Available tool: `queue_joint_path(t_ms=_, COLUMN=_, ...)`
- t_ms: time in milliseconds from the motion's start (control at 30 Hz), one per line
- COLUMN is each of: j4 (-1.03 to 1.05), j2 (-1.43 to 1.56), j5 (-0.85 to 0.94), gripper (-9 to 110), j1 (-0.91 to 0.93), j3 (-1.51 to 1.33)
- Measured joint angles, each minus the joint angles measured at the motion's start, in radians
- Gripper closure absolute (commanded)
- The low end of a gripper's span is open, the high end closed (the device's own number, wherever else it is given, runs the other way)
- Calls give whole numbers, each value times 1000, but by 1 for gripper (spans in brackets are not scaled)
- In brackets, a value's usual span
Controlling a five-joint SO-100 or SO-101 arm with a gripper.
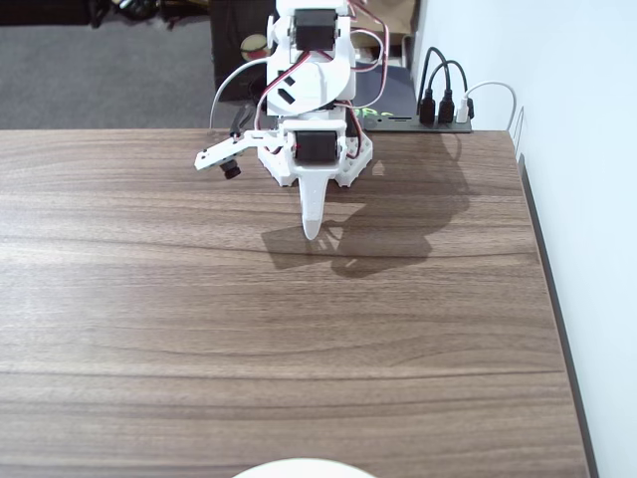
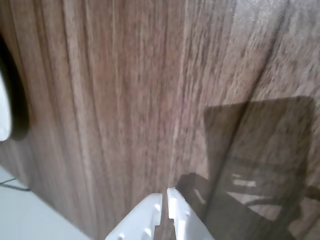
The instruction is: Grasp a lego block and put it on the plate.
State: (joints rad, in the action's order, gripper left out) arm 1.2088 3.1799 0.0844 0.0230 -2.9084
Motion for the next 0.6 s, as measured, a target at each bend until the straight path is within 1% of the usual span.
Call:
queue_joint_path(t_ms=167, j4=52, j2=101, j5=-3, gripper=101, j1=11, j3=-18)
queue_joint_path(t_ms=600, j4=55, j2=115, j5=-9, gripper=101, j1=15, j3=-18)
